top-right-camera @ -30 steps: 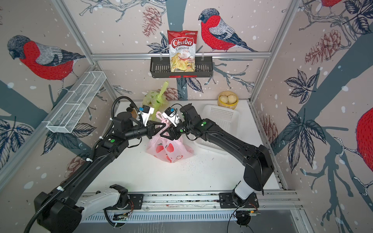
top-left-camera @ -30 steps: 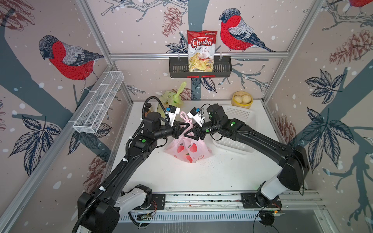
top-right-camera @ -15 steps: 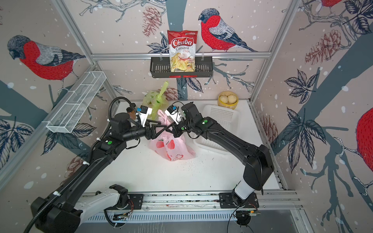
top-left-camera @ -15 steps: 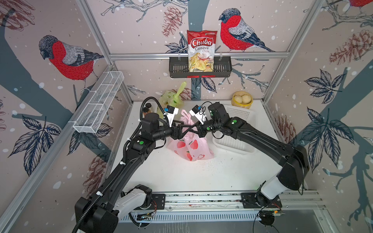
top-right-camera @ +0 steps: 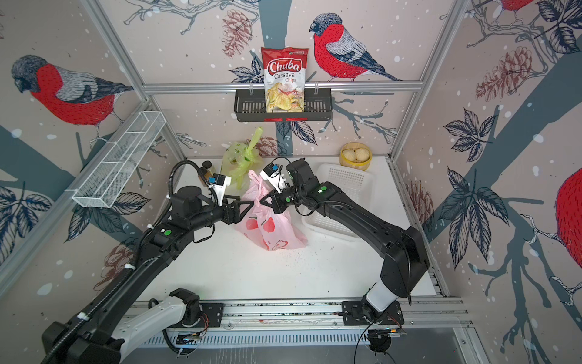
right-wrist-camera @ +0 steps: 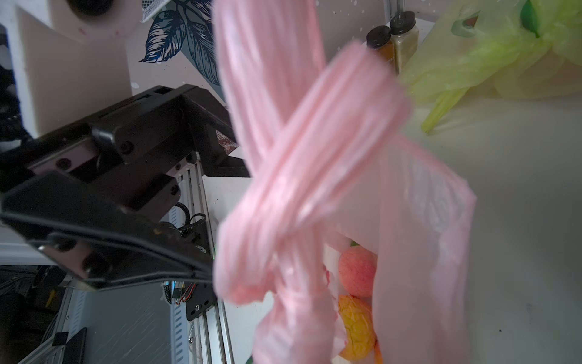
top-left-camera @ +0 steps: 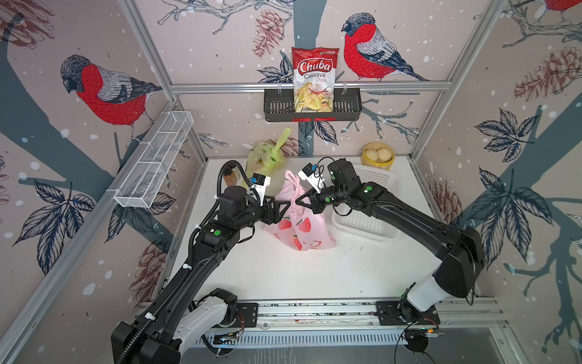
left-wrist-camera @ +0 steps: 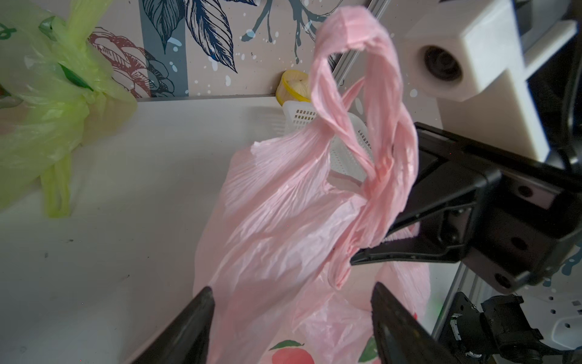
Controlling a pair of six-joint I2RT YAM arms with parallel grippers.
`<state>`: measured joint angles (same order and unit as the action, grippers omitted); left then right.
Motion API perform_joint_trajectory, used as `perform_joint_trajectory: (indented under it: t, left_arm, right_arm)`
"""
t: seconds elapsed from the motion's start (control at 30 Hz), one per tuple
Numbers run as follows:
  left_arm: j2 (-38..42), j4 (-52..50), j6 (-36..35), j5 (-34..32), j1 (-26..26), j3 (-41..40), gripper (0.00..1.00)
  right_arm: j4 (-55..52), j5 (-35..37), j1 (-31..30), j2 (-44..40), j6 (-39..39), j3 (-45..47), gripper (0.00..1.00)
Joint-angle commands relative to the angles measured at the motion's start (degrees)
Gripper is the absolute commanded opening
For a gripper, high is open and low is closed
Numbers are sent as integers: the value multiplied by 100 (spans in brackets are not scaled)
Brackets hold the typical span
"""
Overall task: Place the peach into a plastic bag & tie a knot
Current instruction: Cross the plastic bag at the center of the board.
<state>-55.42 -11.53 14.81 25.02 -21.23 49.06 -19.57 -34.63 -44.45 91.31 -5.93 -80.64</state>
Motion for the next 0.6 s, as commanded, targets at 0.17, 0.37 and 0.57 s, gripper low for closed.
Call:
perform_joint_trajectory:
  t: [0.17,0.37,0.57]
  left_arm:
    - [-258,593,135,549,14,100,32]
    - [-402,507,59,968,12,170,13]
    - [-369,568,99,1063,13,151,5]
  right_arm:
    - [51,-220,-21,-3,77,5,0]
    - [93,-221,-38,34,33,-13,0]
    - [112,-229,-54,64,9,-39,0]
